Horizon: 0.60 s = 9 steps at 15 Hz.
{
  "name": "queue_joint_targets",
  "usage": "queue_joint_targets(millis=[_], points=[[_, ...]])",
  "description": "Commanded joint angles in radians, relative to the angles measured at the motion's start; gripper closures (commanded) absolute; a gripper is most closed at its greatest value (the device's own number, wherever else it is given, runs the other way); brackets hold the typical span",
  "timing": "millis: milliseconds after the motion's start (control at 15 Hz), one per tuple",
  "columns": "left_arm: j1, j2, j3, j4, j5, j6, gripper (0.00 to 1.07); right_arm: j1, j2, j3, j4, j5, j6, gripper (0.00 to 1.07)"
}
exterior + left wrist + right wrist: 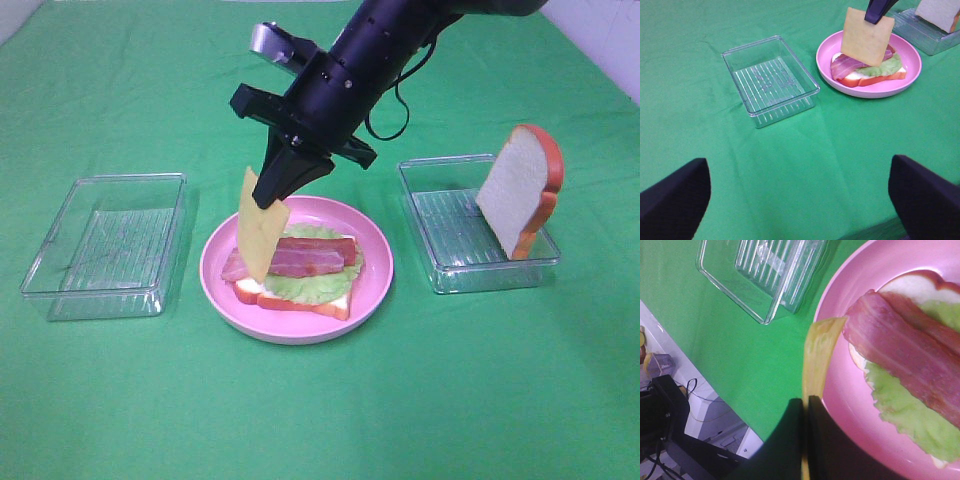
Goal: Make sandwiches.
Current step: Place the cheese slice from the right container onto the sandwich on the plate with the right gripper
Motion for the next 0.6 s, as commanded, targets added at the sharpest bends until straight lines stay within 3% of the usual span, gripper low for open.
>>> queue_joint_targets(millis=[67, 533, 600], points=[[-0.002, -0.009, 0.002, -0.007, -0.011, -0.002, 0.15, 0.008, 0.028, 0.011, 0.004, -0.029, -0.002, 1.07], [-0.002, -0.009, 0.002, -0.007, -0.011, -0.002, 0.15, 0.004, 0.066, 0.011, -0.217, -0.11, 0.158, 1.07], [-0.002, -0.009, 0.002, -0.007, -0.011, -0.002, 0.15, 0.004, 0.066, 0.011, -0.246, -0.11, 0.18, 0.96]])
